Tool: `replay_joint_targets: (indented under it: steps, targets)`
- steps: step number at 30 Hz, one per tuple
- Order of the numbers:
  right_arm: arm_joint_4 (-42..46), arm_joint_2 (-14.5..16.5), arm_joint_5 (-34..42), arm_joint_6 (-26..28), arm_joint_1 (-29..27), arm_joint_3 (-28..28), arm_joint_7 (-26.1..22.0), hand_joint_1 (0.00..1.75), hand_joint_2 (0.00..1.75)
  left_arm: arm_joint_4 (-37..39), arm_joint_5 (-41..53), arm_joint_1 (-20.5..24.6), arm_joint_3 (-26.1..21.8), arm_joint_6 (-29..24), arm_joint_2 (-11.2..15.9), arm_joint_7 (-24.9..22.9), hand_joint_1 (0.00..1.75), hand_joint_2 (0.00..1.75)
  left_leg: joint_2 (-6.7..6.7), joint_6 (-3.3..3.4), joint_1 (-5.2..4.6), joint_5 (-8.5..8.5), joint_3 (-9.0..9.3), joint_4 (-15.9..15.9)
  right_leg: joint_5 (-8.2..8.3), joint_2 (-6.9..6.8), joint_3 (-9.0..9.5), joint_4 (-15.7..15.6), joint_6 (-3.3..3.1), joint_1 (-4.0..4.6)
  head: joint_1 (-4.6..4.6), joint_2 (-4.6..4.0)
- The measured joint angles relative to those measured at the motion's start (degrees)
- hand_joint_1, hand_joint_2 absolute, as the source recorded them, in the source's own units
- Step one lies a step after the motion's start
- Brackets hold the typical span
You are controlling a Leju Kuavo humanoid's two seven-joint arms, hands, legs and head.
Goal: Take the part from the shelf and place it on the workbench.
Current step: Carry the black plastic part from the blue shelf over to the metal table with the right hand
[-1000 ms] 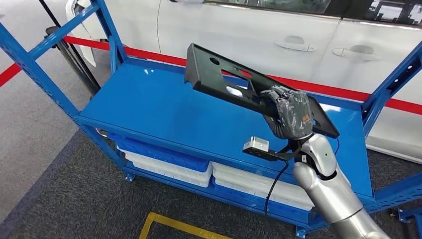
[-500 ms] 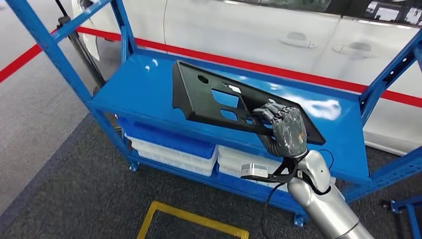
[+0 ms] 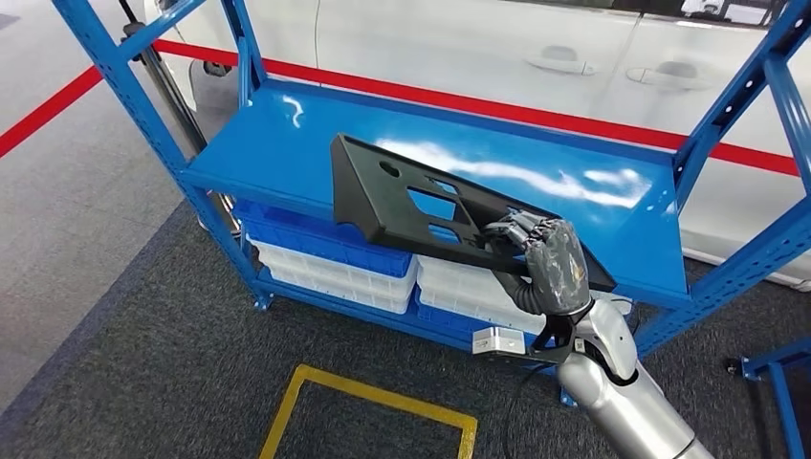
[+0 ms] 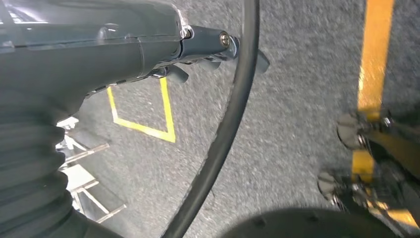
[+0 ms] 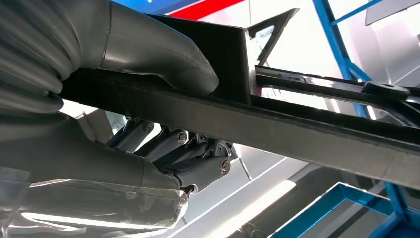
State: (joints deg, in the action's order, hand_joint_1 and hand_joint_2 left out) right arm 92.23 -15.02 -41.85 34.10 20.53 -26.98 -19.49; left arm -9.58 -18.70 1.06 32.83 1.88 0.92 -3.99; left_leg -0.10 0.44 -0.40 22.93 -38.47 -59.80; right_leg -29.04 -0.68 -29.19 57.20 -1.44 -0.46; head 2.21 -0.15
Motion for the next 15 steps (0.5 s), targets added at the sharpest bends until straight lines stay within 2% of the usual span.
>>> replay_joint_targets:
  steps: [1, 3, 4, 5, 6, 7, 8, 9, 10, 11, 12, 13, 14, 15]
  targets:
    - [0.0, 0.0, 0.1, -0.1, -0.1, 0.0, 0.0, 1.75, 1.75, 0.0, 0.0, 0.0, 0.0, 0.0, 0.0, 0.0, 0.0, 1.75, -0.03, -0.35, 0.12, 2.42, -0.83, -2.1, 0.74, -0.12, -0.69, -0.1, -0.29, -0.21, 0.0, 0.0]
    - [0.1, 0.0, 0.1, -0.1, -0.2, -0.1, -0.1, 1.75, 1.75, 0.0, 0.0, 0.0, 0.0, 0.0, 0.0, 0.0, 0.0, 1.75, -0.03, -1.04, 0.55, 8.11, -2.62, -9.0, 2.09, -0.16, -2.37, -0.1, -0.54, -0.22, 0.0, 0.0]
    - [0.1, 0.0, 0.1, -0.1, -0.2, -0.1, -0.1, 1.75, 1.75, 0.0, 0.0, 0.0, 0.0, 0.0, 0.0, 0.0, 0.0, 1.75, -0.03, -1.39, 0.8, 9.59, -3.09, -12.3, 2.76, -0.16, -3.29, 0.0, -0.46, -0.25, 0.01, 0.0]
    - [0.1, 0.0, 0.1, -0.1, -0.3, -0.1, -0.1, 1.75, 1.75, 0.0, 0.0, 0.0, 0.0, 0.0, 0.0, 0.0, 0.0, 1.75, -0.02, -1.7, 1.02, 9.57, -2.88, -14.3, 3.39, -0.16, -4.23, 0.1, -0.32, -0.3, 0.01, 0.0]
    - [0.1, -0.1, 0.1, -0.1, -0.4, -0.1, -0.1, 1.75, 1.75, 0.0, 0.0, 0.0, 0.0, 0.0, 0.0, 0.0, 0.0, 1.75, -0.01, -1.95, 1.24, 8.3, -1.85, -14.7, 3.96, -0.16, -5.17, 0.3, -0.13, -0.38, 0.01, 0.0]
    - [0.1, -0.1, 0.2, -0.2, -0.5, -0.1, -0.2, 1.75, 1.75, 0.0, 0.0, 0.0, 0.0, 0.0, 0.0, 0.0, 0.0, 1.75, 0.0, -2.14, 1.45, 6.5, 0.16, -13.0, 4.47, -0.17, -6.14, 0.6, 0.14, -0.5, 0.02, 0.0]
    - [0.1, -0.1, 0.5, -0.4, -0.6, -0.1, -0.2, 1.75, 1.75, 0.0, 0.0, 0.1, 0.0, -0.1, 0.0, 0.0, 0.0, 1.75, -0.01, -2.24, 1.62, 5.4, 2.98, -9.8, 4.9, -0.18, -6.98, 1.1, 0.47, -0.61, 0.02, 0.0]
    - [0.2, -0.1, 1.0, -0.7, -0.6, -0.1, -0.3, 1.75, 1.75, 0.0, 0.0, 0.2, 0.0, -0.1, 0.0, 0.1, 0.0, 1.75, -0.04, -2.24, 1.61, 5.29, 6.06, -5.8, 5.25, -0.17, -7.71, 1.5, 0.83, -0.66, 0.02, 0.0]
    - [0.4, -0.1, 1.6, -1.3, -0.6, -0.1, -0.5, 1.75, 1.75, 0.0, 0.0, 0.3, 0.0, -0.1, 0.1, 0.2, 0.0, 1.75, -0.1, -1.97, 1.51, 5.89, 8.61, -2.1, 5.62, -0.17, -8.2, 1.8, 1.24, -0.69, 0.02, 0.0]
    - [0.5, -0.2, 2.4, -2.0, -0.6, 0.0, -0.7, 1.75, 1.75, 0.0, -0.1, 0.3, 0.1, -0.1, 0.1, 0.2, 0.0, 1.75, -0.17, -1.6, 1.32, 6.78, 10.07, 0.3, 6.02, -0.2, -8.45, 2.0, 1.64, -0.68, 0.01, 0.0]
    - [0.6, -0.2, 3.2, -2.8, -0.6, 0.0, -0.9, 1.75, 1.75, 0.0, -0.1, 0.3, 0.1, -0.1, 0.1, 0.3, 0.0, 1.75, -0.23, -1.11, 1.06, 7.18, 10.52, 1.5, 6.5, -0.22, -8.58, 1.9, 2.05, -0.67, 0.01, 0.0]
    - [0.6, -0.3, 4.1, -3.7, -0.7, 0.0, -1.2, 1.75, 1.75, 0.0, -0.2, 0.2, 0.1, -0.1, 0.1, 0.4, 0.0, 1.75, -0.24, -0.47, 0.98, 6.93, 10.2, 1.9, 7.03, -0.21, -8.61, 1.8, 2.49, -0.71, 0.0, 0.0]
    - [0.6, -0.4, 4.9, -4.6, -0.8, 0.0, -1.4, 1.75, 1.75, 0.0, -0.2, 0.2, 0.1, -0.1, 0.1, 0.5, 0.0, 1.75, -0.1, 0.09, 0.99, 6.35, 9.71, 2.0, 6.91, -0.1, -8.85, 1.9, 2.85, -0.83, 0.0, 0.0]
    - [0.6, -0.5, 5.6, -5.3, -1.0, 0.0, -1.7, 1.75, 1.75, 0.0, -0.3, 0.2, 0.1, -0.1, 0.0, 0.6, 0.0, 1.75, 0.03, 0.69, 1.03, 5.69, 9.26, 2.1, 5.8, 0.04, -9.25, 2.6, 3.12, -0.88, 0.0, 0.0]
